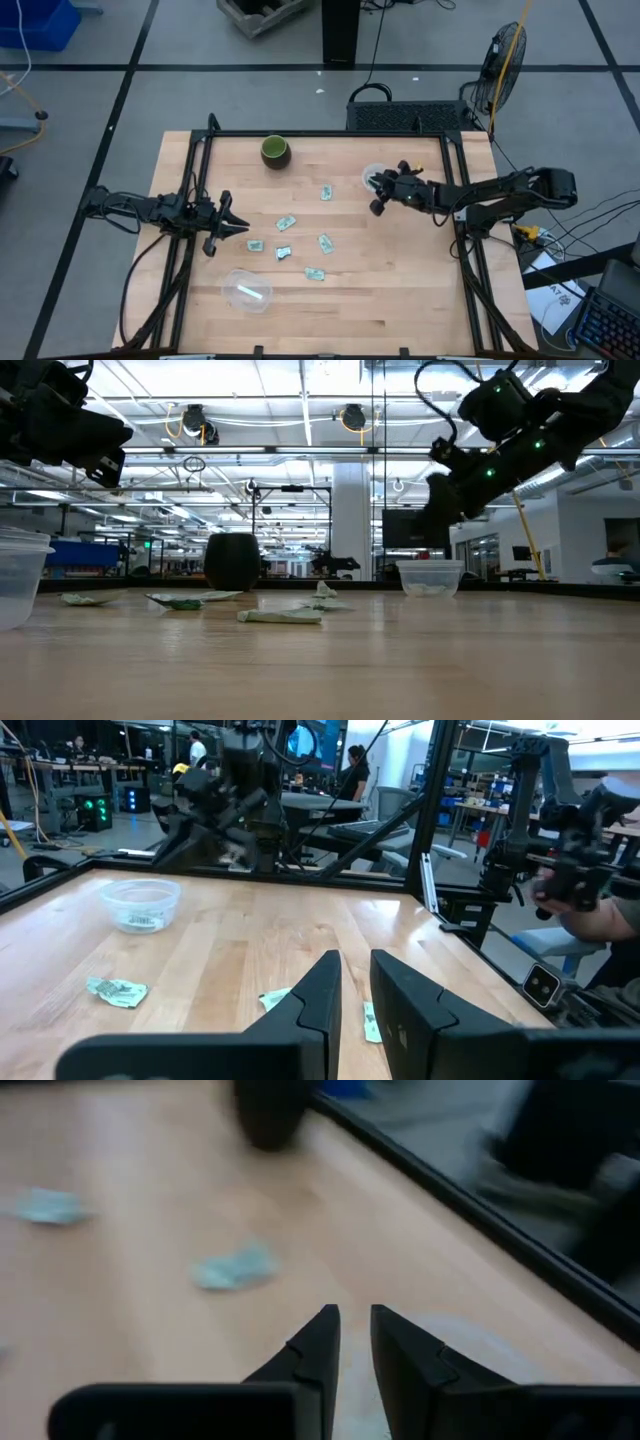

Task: Pick and place items into bin
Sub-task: Put the green stevia packet into the top transparent bin

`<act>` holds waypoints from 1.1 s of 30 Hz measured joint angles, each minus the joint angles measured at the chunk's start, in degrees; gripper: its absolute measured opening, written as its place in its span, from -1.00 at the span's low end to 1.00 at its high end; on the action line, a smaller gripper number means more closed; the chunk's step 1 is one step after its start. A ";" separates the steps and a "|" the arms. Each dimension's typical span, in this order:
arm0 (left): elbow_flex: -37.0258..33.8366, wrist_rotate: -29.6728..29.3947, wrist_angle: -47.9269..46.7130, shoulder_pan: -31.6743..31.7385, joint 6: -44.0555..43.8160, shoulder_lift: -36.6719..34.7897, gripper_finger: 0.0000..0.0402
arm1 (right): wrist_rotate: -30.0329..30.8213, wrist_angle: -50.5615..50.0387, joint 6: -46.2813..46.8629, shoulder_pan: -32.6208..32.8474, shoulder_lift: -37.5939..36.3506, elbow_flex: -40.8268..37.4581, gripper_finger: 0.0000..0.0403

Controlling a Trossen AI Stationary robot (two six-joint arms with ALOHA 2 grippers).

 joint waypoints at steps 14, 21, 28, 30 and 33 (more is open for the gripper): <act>0.00 0.02 0.02 0.02 0.00 0.02 -0.70 | -17.02 11.61 -8.49 5.06 12.44 5.01 -0.70; 0.00 0.00 0.00 0.02 0.00 0.00 -0.70 | -16.80 5.03 -13.91 5.26 22.25 13.32 -0.56; 0.00 0.02 -0.03 0.01 0.00 0.00 -0.70 | -16.71 4.14 -16.74 4.80 27.63 18.42 -0.33; 0.00 0.02 -0.04 0.01 0.00 0.01 -0.70 | -16.63 3.35 -17.49 4.39 29.21 20.01 -0.28; 0.00 0.02 -0.02 0.02 0.00 0.02 -0.70 | -16.59 3.47 -17.91 3.55 31.30 22.08 -0.23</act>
